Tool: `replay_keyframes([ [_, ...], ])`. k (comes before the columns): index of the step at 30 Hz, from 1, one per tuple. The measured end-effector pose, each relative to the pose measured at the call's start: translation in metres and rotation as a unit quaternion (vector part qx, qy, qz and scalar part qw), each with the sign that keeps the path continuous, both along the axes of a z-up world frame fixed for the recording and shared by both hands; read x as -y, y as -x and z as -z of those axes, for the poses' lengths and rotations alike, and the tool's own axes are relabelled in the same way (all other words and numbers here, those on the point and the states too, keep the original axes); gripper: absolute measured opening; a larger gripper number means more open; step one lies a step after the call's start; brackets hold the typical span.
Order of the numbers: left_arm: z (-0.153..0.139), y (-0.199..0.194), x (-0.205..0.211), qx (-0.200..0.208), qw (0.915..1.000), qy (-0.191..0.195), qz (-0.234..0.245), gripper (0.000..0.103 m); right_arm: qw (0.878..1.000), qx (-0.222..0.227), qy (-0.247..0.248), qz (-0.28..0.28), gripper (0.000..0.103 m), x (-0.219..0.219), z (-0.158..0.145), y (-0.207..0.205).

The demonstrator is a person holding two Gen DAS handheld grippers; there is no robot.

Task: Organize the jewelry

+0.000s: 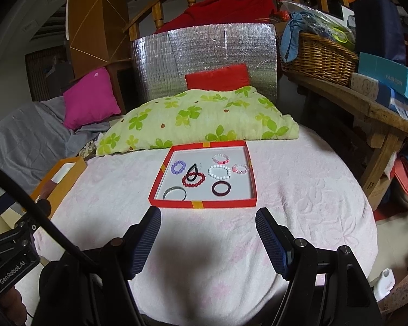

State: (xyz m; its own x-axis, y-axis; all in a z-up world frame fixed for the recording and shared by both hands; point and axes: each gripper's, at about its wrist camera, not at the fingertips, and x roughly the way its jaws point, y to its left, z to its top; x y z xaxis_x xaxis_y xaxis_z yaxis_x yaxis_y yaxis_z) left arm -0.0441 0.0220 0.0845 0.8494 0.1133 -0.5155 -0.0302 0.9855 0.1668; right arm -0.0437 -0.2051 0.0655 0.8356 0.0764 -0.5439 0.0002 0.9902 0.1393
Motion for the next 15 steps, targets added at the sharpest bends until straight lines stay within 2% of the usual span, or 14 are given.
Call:
replay_keyframes([
  [7,-0.005,-0.031,0.000,0.006,1.0000,0.000,-0.002,0.087,1.000,0.003,0.015,0.004,0.076,0.001,-0.003,-0.023],
  [15,0.011,-0.100,0.000,-0.028,0.9992,0.025,-0.016,0.087,0.999,-0.025,0.016,0.020,0.076,0.014,0.012,-0.084],
])
